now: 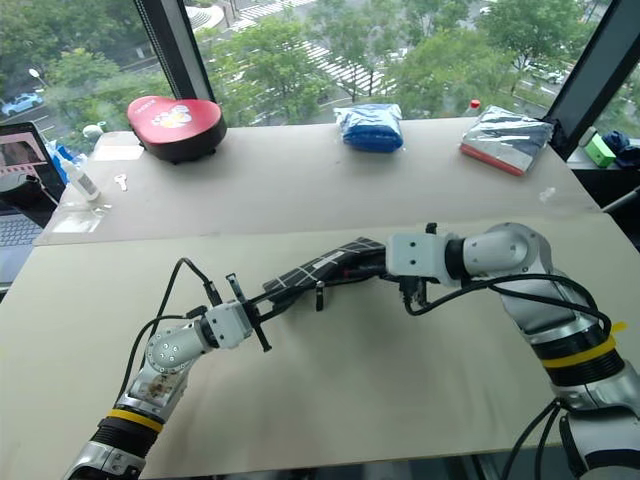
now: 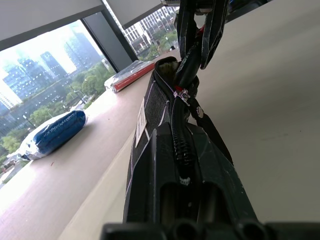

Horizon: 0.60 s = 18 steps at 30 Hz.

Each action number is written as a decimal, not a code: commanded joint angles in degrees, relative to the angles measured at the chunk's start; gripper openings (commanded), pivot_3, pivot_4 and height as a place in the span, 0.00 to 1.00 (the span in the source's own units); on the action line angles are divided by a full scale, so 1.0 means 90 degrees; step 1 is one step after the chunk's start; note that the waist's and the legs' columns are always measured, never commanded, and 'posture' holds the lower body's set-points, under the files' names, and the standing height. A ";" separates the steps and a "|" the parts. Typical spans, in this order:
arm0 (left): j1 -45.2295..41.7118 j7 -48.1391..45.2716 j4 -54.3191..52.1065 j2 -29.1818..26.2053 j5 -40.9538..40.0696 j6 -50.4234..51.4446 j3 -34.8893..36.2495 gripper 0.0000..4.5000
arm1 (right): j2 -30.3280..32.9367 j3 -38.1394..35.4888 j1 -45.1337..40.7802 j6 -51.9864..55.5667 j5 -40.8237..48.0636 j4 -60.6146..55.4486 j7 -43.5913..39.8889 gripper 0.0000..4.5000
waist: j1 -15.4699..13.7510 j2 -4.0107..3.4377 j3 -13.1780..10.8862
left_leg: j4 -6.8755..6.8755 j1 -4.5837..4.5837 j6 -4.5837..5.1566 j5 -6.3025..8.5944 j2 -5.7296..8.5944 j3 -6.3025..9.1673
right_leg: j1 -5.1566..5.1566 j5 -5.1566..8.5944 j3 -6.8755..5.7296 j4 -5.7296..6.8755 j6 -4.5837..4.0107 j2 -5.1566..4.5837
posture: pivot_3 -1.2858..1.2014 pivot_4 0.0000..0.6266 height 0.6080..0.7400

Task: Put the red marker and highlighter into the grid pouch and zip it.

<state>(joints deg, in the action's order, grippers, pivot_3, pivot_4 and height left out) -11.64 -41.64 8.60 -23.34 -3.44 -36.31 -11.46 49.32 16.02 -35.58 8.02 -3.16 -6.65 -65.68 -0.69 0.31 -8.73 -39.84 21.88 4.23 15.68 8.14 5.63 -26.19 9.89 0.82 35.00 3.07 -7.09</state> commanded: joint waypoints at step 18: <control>-0.0068 0.0037 0.0179 0.0065 -0.0016 -0.0252 0.0033 0.00 | -0.1522 0.0482 -0.0620 -0.2087 -0.1083 0.1229 0.1152 0.62 | -0.0002 -0.0001 0.0000 | 0.0000 -0.0006 -0.0005 -0.0003 0.0000 0.0001 | 0.0002 -0.0005 -0.0001 0.0002 -0.0004 0.0007 | 0.52 0.24 1.00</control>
<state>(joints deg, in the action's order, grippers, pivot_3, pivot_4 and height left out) -11.63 -41.71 10.76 -22.92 -3.42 -37.29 -11.56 35.66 23.61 -39.40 -10.76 -12.75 4.05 -57.61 -0.70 0.31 -8.73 -39.84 21.83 4.19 15.65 8.14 5.64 -26.17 9.84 0.81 35.01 3.03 -7.02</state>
